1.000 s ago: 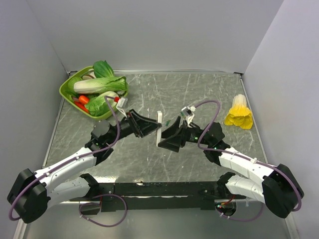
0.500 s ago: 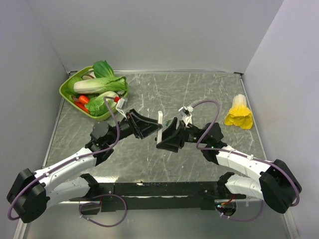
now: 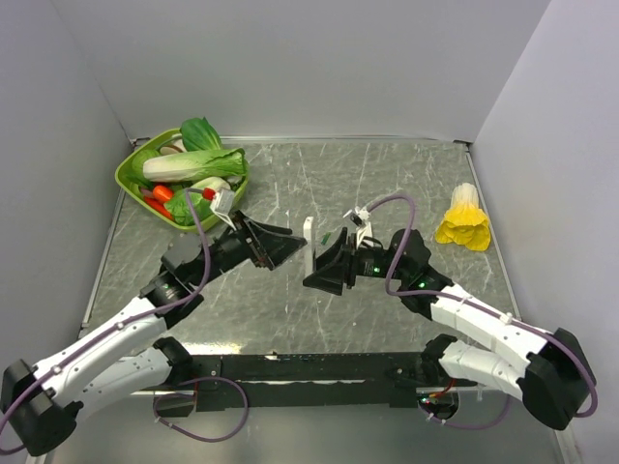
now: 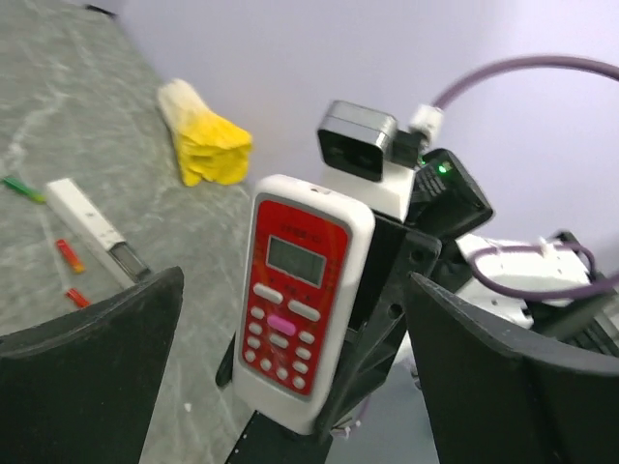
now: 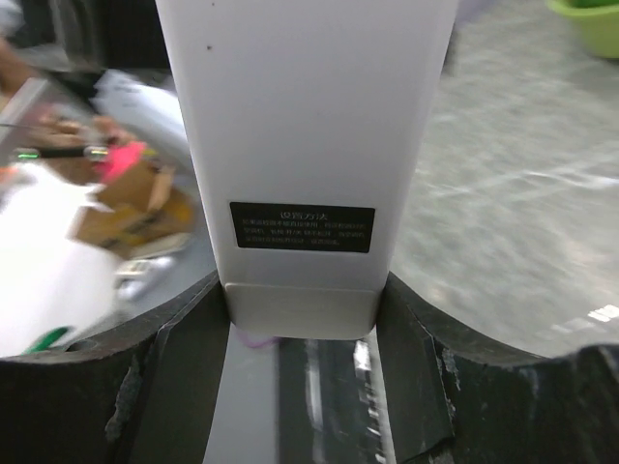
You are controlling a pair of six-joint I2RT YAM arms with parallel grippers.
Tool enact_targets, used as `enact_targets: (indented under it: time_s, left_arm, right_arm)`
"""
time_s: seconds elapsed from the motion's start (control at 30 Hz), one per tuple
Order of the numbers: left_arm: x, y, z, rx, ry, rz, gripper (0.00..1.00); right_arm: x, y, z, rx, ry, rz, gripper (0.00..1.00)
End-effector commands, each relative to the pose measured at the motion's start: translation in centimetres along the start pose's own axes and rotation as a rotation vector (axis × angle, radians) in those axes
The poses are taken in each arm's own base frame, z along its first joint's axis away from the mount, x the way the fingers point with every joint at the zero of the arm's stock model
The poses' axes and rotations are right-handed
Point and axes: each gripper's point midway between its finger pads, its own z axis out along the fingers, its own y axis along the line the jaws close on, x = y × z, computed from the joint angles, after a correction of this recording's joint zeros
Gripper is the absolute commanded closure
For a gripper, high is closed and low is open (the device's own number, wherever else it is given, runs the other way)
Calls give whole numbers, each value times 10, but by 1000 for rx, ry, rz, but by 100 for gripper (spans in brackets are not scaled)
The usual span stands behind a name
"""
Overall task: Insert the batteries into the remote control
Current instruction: Pick up the remote control from the center of the board.
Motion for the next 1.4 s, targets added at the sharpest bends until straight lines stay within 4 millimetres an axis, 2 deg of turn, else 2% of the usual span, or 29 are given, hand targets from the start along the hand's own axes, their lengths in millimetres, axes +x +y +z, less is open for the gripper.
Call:
enact_targets:
  time_s: [0.0,0.03,0.07,0.1,0.13,0.17,0.2,0.37,0.4,0.53,0.6,0.77,0.9,1.0,1.03,1.1,1.13,1.2,1.23,1.27,1.3,1.33,1.37]
  left_arm:
    - [-24,10,-11,-166,-38,71,1]
    - [-24,10,-11,-173,-34,66,1]
    - [-23,14,-11,-203,-32,58,1]
    - [-20,17,-9,-230,-10,55,1]
    - [-17,21,-8,-258,1,50,1]
    - [-19,29,-7,-310,-10,49,1]
    - [-17,26,-2,-312,10,50,1]
    - [-10,34,11,-359,26,60,1]
    - [-7,42,14,-394,28,61,1]
    - [-4,67,11,-542,27,60,0]
    - [0,71,9,-550,15,47,1]
    - [19,75,14,-500,41,6,11]
    - [25,78,20,-487,44,-5,19]
    - [28,83,23,-496,47,-5,26]
    - [28,84,23,-503,44,-5,35]
    - [27,86,21,-511,32,-7,42]
    - [27,86,20,-507,25,-10,52]
    - [27,86,18,-503,17,-20,62]
    - [29,88,16,-511,17,-24,72]
    - [28,89,16,-512,12,-28,77]
    - [29,93,14,-524,7,-29,82]
    - [33,98,12,-540,11,-33,91]
    - [33,100,10,-550,4,-40,94]
  right_arm:
    - [-20,-28,-9,227,16,-177,94]
    - [-13,-34,-11,263,52,-165,94]
    - [-16,-35,-10,282,54,-179,94]
    - [-17,-46,-12,338,56,-189,94]
    - [-11,-47,-11,355,82,-184,94]
    - [-15,-48,-9,374,80,-192,94]
    - [-14,-57,-9,419,82,-192,94]
    - [-10,-63,-1,499,117,-203,95]
    - [-6,-63,3,507,129,-204,95]
    - [-6,-65,8,523,123,-201,96]
    - [-5,-66,10,530,120,-201,96]
    - [-2,-69,16,536,136,-207,96]
    - [1,-72,20,550,144,-209,96]
    - [2,-73,22,555,147,-207,96]
    - [4,-73,22,555,151,-207,96]
    - [7,-77,22,564,157,-200,96]
    - [4,-76,24,558,141,-207,96]
    - [5,-78,25,557,138,-204,95]
    - [8,-78,25,553,143,-201,94]
    - [7,-77,26,546,138,-201,92]
    - [7,-76,27,538,135,-202,83]
    - [10,-76,26,531,138,-203,74]
    - [7,-72,27,514,127,-210,63]
